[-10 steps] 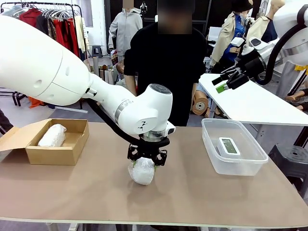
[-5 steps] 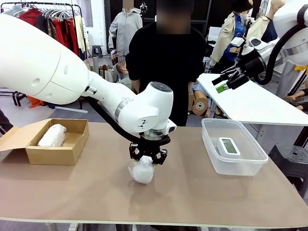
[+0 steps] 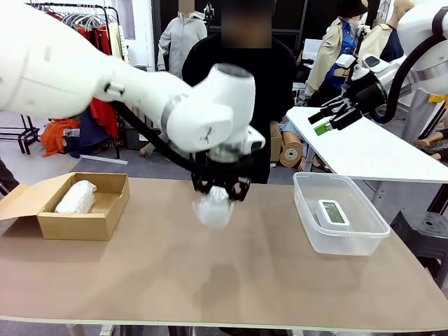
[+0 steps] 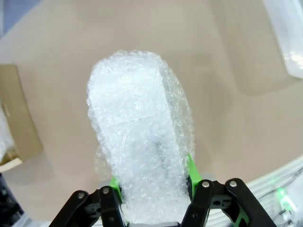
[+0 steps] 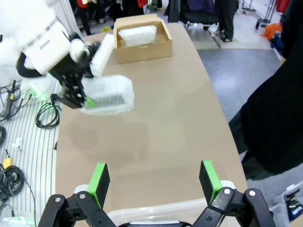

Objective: Separate and place wrapped and unwrapped clocks.
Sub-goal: Pick up the Digital clock indicated by the person, then if the picked Digital clock is wrapped, place it in the Package Box ; if not, place it in the Organizing box.

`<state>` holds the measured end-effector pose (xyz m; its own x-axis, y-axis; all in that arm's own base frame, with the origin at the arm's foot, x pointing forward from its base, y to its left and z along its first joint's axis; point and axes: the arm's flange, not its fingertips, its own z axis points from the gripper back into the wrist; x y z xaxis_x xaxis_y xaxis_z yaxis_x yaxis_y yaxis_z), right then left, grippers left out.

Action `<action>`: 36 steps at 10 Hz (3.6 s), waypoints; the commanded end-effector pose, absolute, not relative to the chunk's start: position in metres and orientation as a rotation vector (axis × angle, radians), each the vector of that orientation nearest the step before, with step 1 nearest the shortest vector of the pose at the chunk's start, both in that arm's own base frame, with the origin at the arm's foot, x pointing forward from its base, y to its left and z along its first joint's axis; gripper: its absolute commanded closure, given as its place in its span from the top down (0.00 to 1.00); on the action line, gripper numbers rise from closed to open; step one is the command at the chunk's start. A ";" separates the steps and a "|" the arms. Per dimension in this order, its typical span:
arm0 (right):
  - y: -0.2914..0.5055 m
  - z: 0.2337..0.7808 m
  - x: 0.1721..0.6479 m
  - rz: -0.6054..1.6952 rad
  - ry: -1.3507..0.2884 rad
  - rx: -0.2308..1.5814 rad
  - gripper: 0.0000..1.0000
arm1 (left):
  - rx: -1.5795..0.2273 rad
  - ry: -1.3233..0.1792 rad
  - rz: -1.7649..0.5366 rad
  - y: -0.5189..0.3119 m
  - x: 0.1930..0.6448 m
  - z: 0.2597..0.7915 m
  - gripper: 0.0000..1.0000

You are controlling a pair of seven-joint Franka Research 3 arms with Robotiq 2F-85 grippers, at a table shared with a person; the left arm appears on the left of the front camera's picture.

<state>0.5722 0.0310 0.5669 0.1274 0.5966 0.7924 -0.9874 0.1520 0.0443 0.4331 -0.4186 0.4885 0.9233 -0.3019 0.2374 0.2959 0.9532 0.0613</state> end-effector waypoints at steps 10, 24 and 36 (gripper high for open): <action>0.031 0.568 0.572 1.290 -0.725 0.677 1.00 | -0.016 -0.275 -0.610 -0.383 0.463 0.694 0.00; 0.031 0.568 0.572 1.290 -0.725 0.677 1.00 | -0.016 -0.280 -0.594 -0.383 0.461 0.689 0.00; 0.031 0.568 0.572 1.290 -0.725 0.677 1.00 | -0.279 -0.071 -0.626 -0.300 0.450 0.640 0.00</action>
<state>0.5722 0.0308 0.5670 0.1275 0.5966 0.7924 -0.9873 0.1523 0.0442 0.4719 -0.3278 0.6523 0.8084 -0.5642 0.1681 0.5886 0.7765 -0.2249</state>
